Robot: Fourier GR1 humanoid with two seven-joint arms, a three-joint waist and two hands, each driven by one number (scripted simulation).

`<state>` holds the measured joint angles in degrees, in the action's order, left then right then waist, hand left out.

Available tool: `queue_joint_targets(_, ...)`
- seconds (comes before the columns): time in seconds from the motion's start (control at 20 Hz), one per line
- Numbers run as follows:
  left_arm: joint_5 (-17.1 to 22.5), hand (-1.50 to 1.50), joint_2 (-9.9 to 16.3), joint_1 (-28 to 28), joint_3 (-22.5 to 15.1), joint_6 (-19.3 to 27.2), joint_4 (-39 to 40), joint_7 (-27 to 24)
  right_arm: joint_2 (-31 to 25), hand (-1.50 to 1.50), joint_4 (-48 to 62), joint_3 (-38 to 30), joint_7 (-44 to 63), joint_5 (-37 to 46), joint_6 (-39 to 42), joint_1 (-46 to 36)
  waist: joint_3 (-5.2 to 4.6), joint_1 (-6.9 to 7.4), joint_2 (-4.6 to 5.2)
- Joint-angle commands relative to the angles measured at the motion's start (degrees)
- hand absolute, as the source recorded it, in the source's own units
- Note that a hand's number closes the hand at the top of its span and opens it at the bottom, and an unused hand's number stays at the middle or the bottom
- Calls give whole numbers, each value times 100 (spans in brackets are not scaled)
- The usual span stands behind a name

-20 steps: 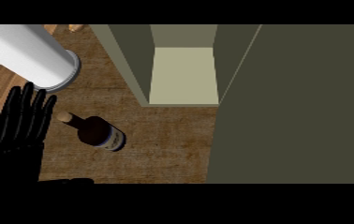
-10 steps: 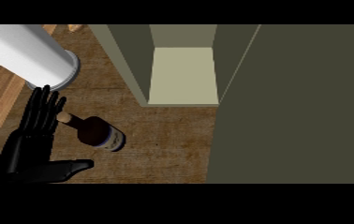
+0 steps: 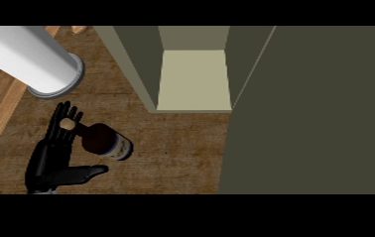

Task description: Pick up the wine, place it into the cabinet and close the cabinet

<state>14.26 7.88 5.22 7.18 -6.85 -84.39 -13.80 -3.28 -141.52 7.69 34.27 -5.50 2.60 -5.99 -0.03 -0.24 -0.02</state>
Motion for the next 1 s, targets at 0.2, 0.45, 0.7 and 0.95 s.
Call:
queue_joint_targets(0.2, -246, -150, -109, -223, 66, -336, 1330, -1047, 118, -150, -61, -26, 19, -79, -86, -221, 1, 23, 1)
queue_joint_targets(0.45, -354, -150, -148, -630, 74, -450, 2202, -1367, 78, -150, -87, -61, -117, -230, 110, 56, 2, 11, 2)
queue_joint_targets(0.7, -257, -150, -52, -639, 171, -849, 2805, -1715, -128, -150, -359, -413, -107, -632, 338, 334, 4, 6, 1)
queue_joint_targets(0.95, -68, -150, 39, -1075, 412, -1349, 3822, -2287, -89, -150, -729, -313, 239, -540, 198, 255, 1, -14, 1)
